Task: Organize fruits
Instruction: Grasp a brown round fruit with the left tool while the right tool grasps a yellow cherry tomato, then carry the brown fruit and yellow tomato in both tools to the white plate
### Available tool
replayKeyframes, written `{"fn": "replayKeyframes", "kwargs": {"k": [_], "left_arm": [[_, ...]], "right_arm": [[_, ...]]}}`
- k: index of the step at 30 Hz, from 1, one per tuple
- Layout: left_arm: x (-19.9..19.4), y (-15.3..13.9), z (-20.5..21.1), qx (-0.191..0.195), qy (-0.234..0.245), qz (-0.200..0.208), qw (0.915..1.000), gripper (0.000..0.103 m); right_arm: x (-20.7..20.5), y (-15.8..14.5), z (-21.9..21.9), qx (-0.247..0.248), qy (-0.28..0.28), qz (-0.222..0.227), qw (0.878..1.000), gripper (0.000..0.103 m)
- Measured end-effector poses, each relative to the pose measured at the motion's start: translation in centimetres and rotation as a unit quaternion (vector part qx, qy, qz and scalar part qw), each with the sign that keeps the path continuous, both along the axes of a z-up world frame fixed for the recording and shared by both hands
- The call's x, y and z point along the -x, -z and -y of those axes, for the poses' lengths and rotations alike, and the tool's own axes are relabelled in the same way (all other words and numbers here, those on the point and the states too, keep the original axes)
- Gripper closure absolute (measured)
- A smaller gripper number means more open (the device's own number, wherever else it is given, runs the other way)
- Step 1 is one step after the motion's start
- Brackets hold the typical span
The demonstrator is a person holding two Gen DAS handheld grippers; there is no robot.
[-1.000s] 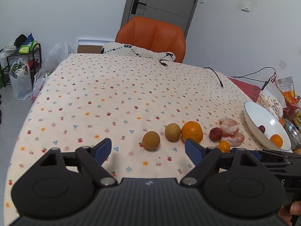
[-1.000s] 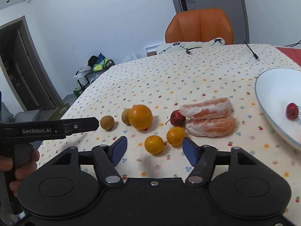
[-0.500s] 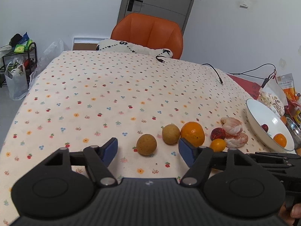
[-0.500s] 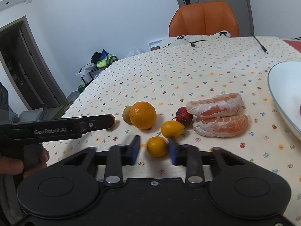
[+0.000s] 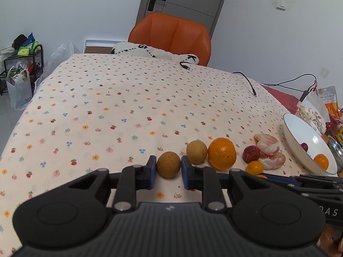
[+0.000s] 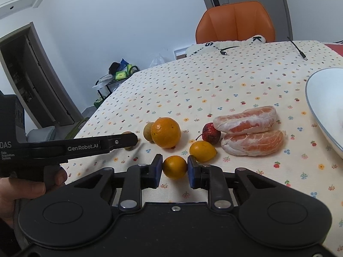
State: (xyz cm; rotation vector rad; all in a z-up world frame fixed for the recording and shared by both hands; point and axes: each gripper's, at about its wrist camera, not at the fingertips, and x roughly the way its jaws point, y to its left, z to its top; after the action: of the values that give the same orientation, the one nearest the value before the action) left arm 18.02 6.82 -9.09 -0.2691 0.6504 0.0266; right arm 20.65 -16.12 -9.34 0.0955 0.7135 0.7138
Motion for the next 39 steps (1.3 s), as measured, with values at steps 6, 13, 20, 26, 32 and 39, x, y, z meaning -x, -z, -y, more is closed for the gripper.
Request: {"fn": "replayKeyframes", "kwargs": {"k": [6, 13, 20, 26, 32, 39], "left_arm": [[0.8, -0.8, 0.6, 0.002, 0.008, 0.009, 0.9999, 0.080], [1.4, -1.8, 1.8, 0.002, 0.023, 0.020, 0.9995, 0.080], [1.3, -2.5, 3.2, -0.002, 0.034, 0.026, 0.9991, 0.080], [1.1, -2.8, 4.8, -0.006, 0.049, 0.029, 0.9984, 0.080], [0.7, -3.3, 6.4, -0.008, 0.065, 0.035, 0.9972, 0.080], [0.3, -3.7, 8.4, -0.008, 0.087, 0.043, 0.9953, 0.080]], "right_arm": [[0.3, -0.5, 0.5, -0.002, 0.005, 0.007, 1.000, 0.080], [0.9, -1.1, 1.4, -0.003, 0.017, 0.015, 1.000, 0.080], [1.2, -1.6, 3.1, -0.007, 0.038, 0.024, 0.999, 0.080], [1.3, -2.1, 4.9, -0.010, 0.053, 0.030, 0.998, 0.080], [1.4, -2.5, 6.5, -0.012, 0.067, 0.036, 0.997, 0.080], [1.6, -2.9, 8.2, -0.014, 0.083, 0.046, 0.995, 0.080]]}}
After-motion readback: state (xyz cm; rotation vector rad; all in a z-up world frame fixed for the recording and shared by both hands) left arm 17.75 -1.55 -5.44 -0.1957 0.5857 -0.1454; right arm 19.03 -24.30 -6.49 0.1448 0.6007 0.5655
